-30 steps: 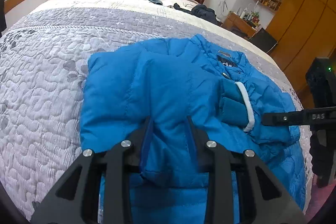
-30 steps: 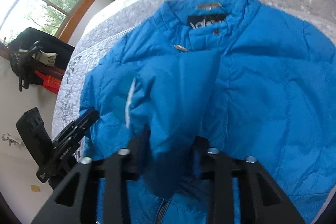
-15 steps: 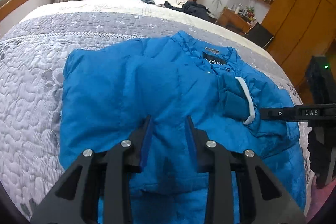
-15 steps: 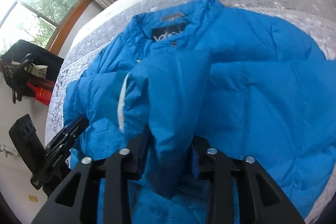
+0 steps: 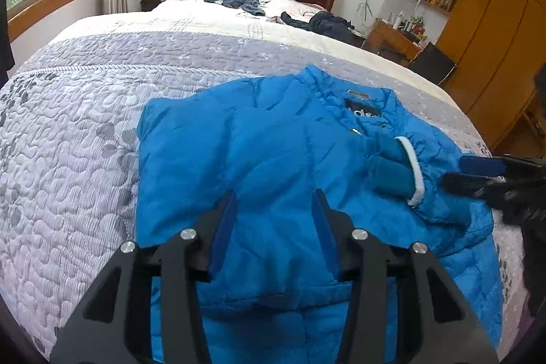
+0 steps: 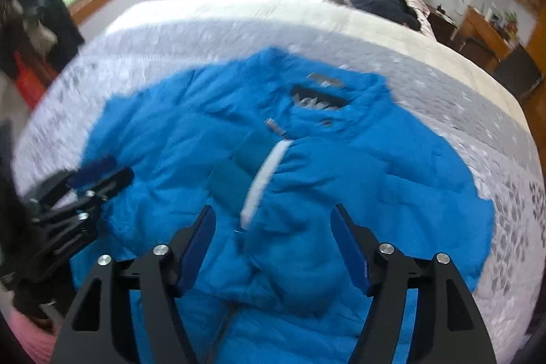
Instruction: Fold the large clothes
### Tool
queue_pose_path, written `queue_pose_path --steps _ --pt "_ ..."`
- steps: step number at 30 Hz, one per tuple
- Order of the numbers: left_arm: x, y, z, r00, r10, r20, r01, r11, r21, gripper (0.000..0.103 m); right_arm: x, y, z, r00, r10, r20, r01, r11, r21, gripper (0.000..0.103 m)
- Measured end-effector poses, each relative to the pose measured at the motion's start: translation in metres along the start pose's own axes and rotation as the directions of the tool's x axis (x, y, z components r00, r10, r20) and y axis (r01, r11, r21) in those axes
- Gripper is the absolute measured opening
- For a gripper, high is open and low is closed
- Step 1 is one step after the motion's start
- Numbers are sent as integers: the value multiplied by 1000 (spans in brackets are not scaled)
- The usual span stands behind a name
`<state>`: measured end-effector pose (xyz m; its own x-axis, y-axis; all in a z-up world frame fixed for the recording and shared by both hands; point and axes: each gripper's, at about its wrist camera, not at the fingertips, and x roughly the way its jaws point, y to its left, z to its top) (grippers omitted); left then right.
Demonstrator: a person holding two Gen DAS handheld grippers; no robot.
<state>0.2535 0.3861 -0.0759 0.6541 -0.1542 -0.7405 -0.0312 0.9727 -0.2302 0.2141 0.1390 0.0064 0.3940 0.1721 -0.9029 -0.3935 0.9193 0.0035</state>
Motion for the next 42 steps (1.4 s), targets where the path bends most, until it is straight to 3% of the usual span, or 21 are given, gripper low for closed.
queue_pose_path --steps 2,4,6,7,8,12,15,19,29,32,36,38,42 --pt "1 1 0 1000 3 -1 -3 1000 4 45 23 9 2 998 -42 -45 41 999 -16 77" --pt "4 1 -1 1000 3 -3 -3 1000 10 45 37 15 2 993 -99 -60 97 995 -35 77" --pt "4 1 -2 1000 4 -2 -4 1000 14 46 43 10 1 990 -123 -63 121 992 -30 68" --pt "4 1 -3 1000 6 -2 -6 1000 17 46 43 4 1 989 -138 -61 137 990 -13 51" --pt "4 1 -3 1000 6 -1 -6 1000 18 46 41 -2 2 989 -136 -62 137 991 11 45" --pt "5 -1 -5 1000 10 0 -10 1000 23 46 25 -34 -3 999 16 -30 -12 991 135 30" --pt "7 -1 -5 1000 12 2 -12 1000 24 46 4 -59 -12 993 115 27 -118 969 215 28" --pt "8 -2 -6 1000 14 3 -14 1000 24 46 -26 -101 -32 983 149 103 -174 936 306 28" --pt "2 -6 -7 999 44 13 -44 998 42 47 -34 -206 -103 997 42 66 -70 855 514 31" --pt "-11 -11 -2 1000 16 22 -16 1000 23 50 -52 -209 -110 992 19 126 -79 867 493 31" --pt "-31 -37 3 998 -41 53 38 997 64 60 -64 -186 -89 979 75 188 -147 904 402 32" --pt "-28 -45 2 998 -52 42 49 996 81 61 -58 -175 -77 978 89 187 -153 919 363 32" --pt "-7 -43 -5 999 -39 -20 41 996 75 61 -26 -179 -74 988 90 128 -134 909 394 32"
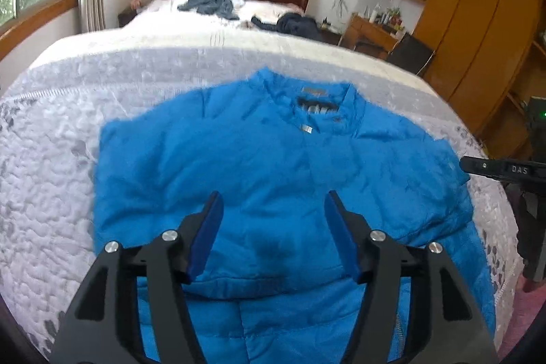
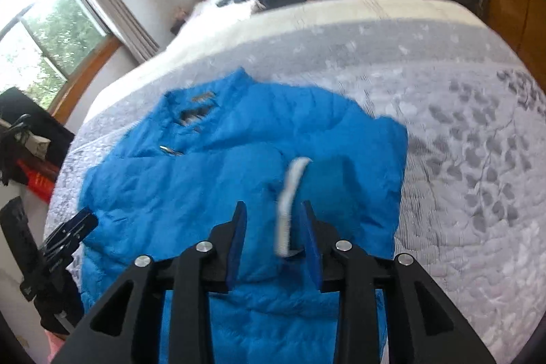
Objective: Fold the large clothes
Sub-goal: 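Move both tools to the jacket hem with the silver-studded band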
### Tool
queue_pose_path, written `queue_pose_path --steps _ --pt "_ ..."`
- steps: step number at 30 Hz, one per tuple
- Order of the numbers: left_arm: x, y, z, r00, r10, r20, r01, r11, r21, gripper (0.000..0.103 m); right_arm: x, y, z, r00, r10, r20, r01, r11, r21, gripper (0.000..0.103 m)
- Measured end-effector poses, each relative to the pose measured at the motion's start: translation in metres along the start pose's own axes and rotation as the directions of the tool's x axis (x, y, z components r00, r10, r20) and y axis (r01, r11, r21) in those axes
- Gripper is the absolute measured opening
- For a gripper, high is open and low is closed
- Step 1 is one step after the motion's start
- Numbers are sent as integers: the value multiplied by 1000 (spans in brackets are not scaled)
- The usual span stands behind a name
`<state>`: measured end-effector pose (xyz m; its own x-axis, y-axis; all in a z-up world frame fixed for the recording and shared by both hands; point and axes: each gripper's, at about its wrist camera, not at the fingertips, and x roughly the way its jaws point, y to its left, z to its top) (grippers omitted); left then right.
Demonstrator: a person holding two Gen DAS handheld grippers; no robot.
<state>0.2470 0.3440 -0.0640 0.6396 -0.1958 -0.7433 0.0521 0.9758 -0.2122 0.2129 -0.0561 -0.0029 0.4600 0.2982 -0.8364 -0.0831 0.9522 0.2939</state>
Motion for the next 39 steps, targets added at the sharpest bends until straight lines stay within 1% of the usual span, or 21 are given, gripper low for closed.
queue_pose_path --steps 2,4,5,7,10,12,14,15,17,19,20,22,27,29,32,36,39 --pt "14 7 -7 999 28 -25 -28 1000 0 61 12 -12 -6 1000 -19 -21 19 1000 19 32" --pt "19 8 -10 999 38 -19 -37 999 19 61 21 -24 -12 999 32 -33 -31 998 48 32" --pt "19 3 -11 998 59 -15 -58 997 43 61 24 -29 -16 998 62 -26 -61 996 58 32" --pt "21 -1 -12 996 84 -11 -83 994 69 62 26 -34 -19 996 83 -17 -82 995 60 32" --pt "17 -1 -11 996 89 -13 -88 994 68 62 21 -35 -20 996 94 -4 -94 993 65 32" --pt "7 2 -11 997 72 -25 -71 996 44 62 6 -35 -25 995 98 16 -99 993 60 34" --pt "-16 7 -14 998 54 -21 -53 998 28 62 -17 -33 -36 993 104 51 -106 994 26 44" --pt "-26 9 -16 998 53 -17 -53 998 28 63 -26 -32 -40 993 100 60 -101 995 14 46" --pt "-50 15 -25 998 56 -11 -55 998 28 65 -47 -32 -58 995 84 58 -83 996 -20 52" --pt "-76 28 -40 999 50 -21 -50 999 3 68 -60 -33 -76 995 88 48 -86 995 -40 54" --pt "-88 34 -50 998 45 -33 -45 999 -15 69 -68 -35 -90 995 94 34 -93 995 -46 55" --pt "-104 46 -69 997 41 -58 -43 998 -41 70 -78 -38 -113 995 101 12 -100 994 -53 57" --pt "-144 65 -130 991 42 -123 -54 994 -93 70 -104 -41 -171 996 85 -18 -86 992 -94 63" --pt "-154 68 -149 989 39 -145 -53 994 -99 71 -114 -41 -190 996 87 -16 -88 991 -103 64" --pt "-167 69 -182 983 9 -182 -32 992 -124 72 -129 -39 -222 993 113 -19 -115 988 -106 67" --pt "-172 67 -211 973 -30 -228 -4 989 -147 73 -136 -35 -254 993 111 -38 -115 986 -122 68" --pt "-175 69 -227 970 -67 -234 25 984 -177 74 -136 -36 -274 992 110 -56 -115 987 -111 69"
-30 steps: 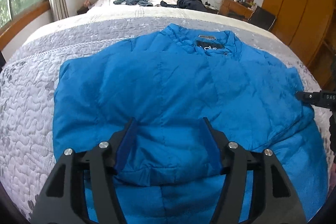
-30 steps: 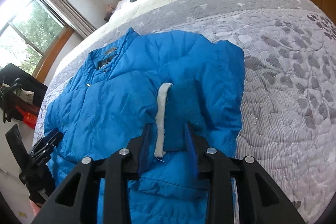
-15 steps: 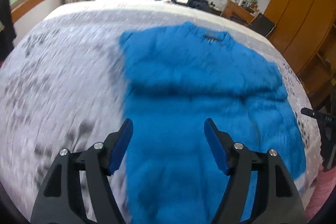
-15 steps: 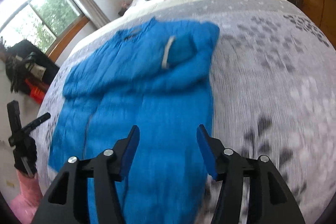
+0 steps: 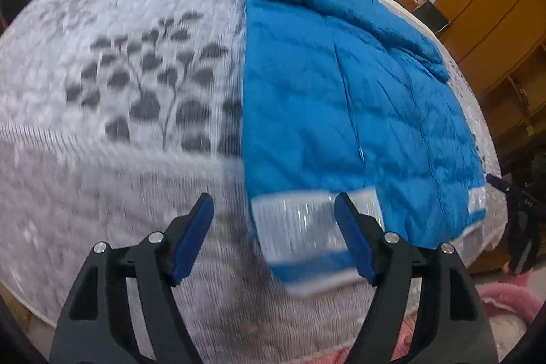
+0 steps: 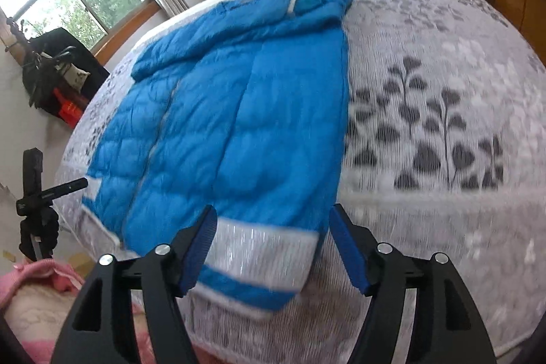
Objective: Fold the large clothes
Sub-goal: 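Move both tools to the jacket hem with the silver-studded band, then grasp the studded hem with both tools and lift it toward the collar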
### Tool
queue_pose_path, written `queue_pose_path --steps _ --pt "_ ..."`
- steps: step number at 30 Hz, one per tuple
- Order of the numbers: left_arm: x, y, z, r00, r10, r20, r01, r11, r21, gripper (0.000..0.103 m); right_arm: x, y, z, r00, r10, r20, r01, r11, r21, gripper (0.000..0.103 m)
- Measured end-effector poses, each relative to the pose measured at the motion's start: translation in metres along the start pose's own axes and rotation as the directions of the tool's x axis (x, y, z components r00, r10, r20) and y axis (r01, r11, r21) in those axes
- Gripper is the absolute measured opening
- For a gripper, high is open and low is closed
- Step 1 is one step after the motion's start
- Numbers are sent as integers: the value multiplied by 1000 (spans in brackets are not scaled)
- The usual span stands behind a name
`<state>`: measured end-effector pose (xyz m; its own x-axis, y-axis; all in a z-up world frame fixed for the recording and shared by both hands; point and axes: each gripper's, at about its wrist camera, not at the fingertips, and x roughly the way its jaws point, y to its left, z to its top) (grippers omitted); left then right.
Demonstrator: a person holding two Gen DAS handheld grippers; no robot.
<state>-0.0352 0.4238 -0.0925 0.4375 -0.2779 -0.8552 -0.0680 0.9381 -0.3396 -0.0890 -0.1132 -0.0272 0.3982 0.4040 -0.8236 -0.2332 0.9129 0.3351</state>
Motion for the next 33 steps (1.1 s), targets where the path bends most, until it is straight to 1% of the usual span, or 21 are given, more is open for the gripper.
queue_pose_path --steps 5,11,13,14,15,16,17,18,19,21,22,23,25,29,33 --pt "2 -6 -10 999 -52 -7 52 999 9 74 5 1 -19 1000 22 -18 -22 1000 21 69" --pt "12 -19 -13 998 -69 -14 69 997 33 75 17 5 -30 998 34 -49 -33 999 18 70" --pt "16 -23 -13 996 -86 -17 86 996 26 75 23 5 -31 998 39 -58 -38 999 26 70" --pt "17 -24 -12 996 -88 -17 88 996 24 74 24 5 -31 998 39 -57 -37 999 27 68" --pt "17 -25 -12 996 -85 -17 85 996 28 69 24 6 -31 998 35 -52 -34 999 21 66" --pt "17 -26 -14 997 -81 -16 81 996 31 65 24 7 -31 998 34 -49 -33 999 15 60" --pt "17 -26 -14 997 -76 -14 77 997 30 63 24 9 -31 998 36 -45 -36 999 9 57" --pt "18 -26 -14 997 -80 -14 81 996 25 57 23 10 -30 998 38 -43 -37 999 4 51" --pt "18 -26 -13 997 -82 -11 82 996 17 49 23 10 -30 999 34 -40 -34 999 0 45" --pt "17 -22 -13 996 -94 -4 94 996 -4 39 21 9 -30 999 39 -33 -39 999 -1 38" --pt "16 -20 -13 995 -100 0 100 995 -12 33 20 9 -29 999 37 -26 -37 999 -1 31" --pt "15 -17 -13 994 -107 3 107 994 -20 30 18 8 -28 999 43 -20 -43 999 0 29" --pt "12 -16 -12 992 -123 15 124 992 -36 21 13 7 -27 998 57 -5 -57 998 9 21" --pt "1 -19 -8 986 -159 50 161 987 -31 16 2 6 -22 994 104 27 -105 994 19 15" --pt "-17 -26 0 972 -210 106 212 977 -7 14 -11 6 -13 986 154 62 -156 987 27 13"
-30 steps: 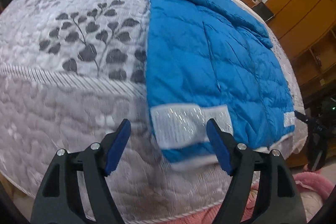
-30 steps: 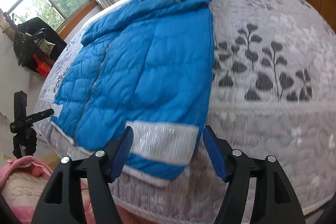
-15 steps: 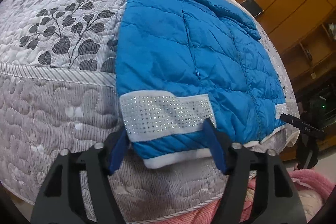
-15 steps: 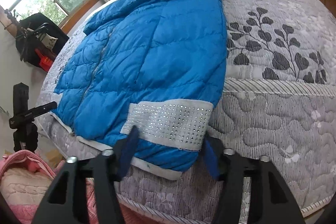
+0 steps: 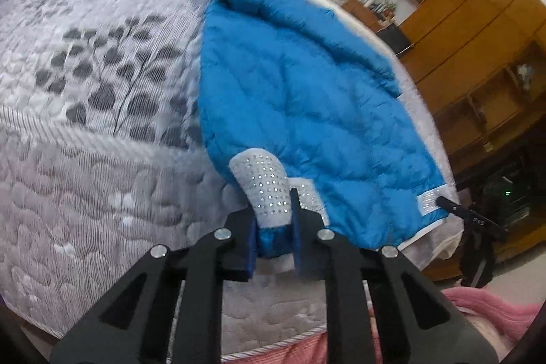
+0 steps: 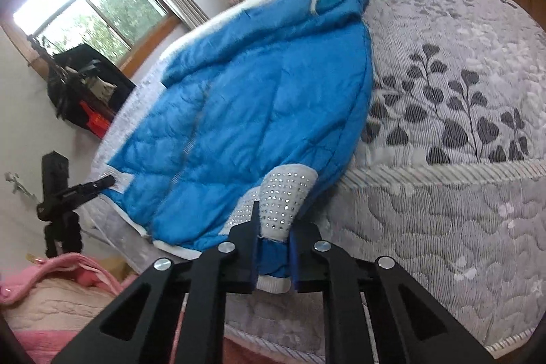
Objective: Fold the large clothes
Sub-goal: 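Grasp the studded hem with both tools and lift it toward the collar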
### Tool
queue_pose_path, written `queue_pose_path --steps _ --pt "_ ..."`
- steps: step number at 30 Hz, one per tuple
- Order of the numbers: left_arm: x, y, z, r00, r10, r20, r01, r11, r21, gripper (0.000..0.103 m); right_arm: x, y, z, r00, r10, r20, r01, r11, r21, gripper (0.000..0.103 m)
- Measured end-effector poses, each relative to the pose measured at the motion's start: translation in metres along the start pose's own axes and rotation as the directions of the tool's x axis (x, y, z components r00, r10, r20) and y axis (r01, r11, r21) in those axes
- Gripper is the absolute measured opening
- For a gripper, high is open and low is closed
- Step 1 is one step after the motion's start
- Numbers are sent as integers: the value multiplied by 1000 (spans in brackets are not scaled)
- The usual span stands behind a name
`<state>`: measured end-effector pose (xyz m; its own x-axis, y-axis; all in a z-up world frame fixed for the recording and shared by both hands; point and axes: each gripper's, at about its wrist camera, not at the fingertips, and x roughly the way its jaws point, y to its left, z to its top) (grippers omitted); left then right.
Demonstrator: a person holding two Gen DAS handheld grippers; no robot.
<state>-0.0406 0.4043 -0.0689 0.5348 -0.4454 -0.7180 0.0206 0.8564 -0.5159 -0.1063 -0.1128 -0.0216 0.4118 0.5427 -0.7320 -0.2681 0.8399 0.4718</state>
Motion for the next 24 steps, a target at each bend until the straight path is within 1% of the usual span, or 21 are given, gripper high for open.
queue_pose_path --steps 5,7,12,15,18,20,24 --pt "-15 -14 24 996 -55 63 53 998 44 13 -21 8 24 997 54 50 -53 998 -21 11" --pt "-19 -17 35 995 -64 82 59 997 57 13 -29 12 40 995 68 73 -66 997 -31 11" --pt "-23 -25 79 983 -115 140 105 991 82 13 -35 20 86 992 83 100 -77 995 -61 11" --pt "-19 -29 114 977 -134 167 120 989 91 13 -35 20 121 989 94 110 -88 994 -56 11" --pt "-10 -27 145 974 -153 168 139 986 92 13 -29 17 156 990 98 104 -94 995 -43 11" --pt "2 -24 169 974 -165 157 155 985 76 13 -20 13 183 992 91 92 -88 996 -29 11" --pt "29 -18 213 978 -159 136 153 987 50 13 4 4 223 995 79 64 -80 997 10 11"
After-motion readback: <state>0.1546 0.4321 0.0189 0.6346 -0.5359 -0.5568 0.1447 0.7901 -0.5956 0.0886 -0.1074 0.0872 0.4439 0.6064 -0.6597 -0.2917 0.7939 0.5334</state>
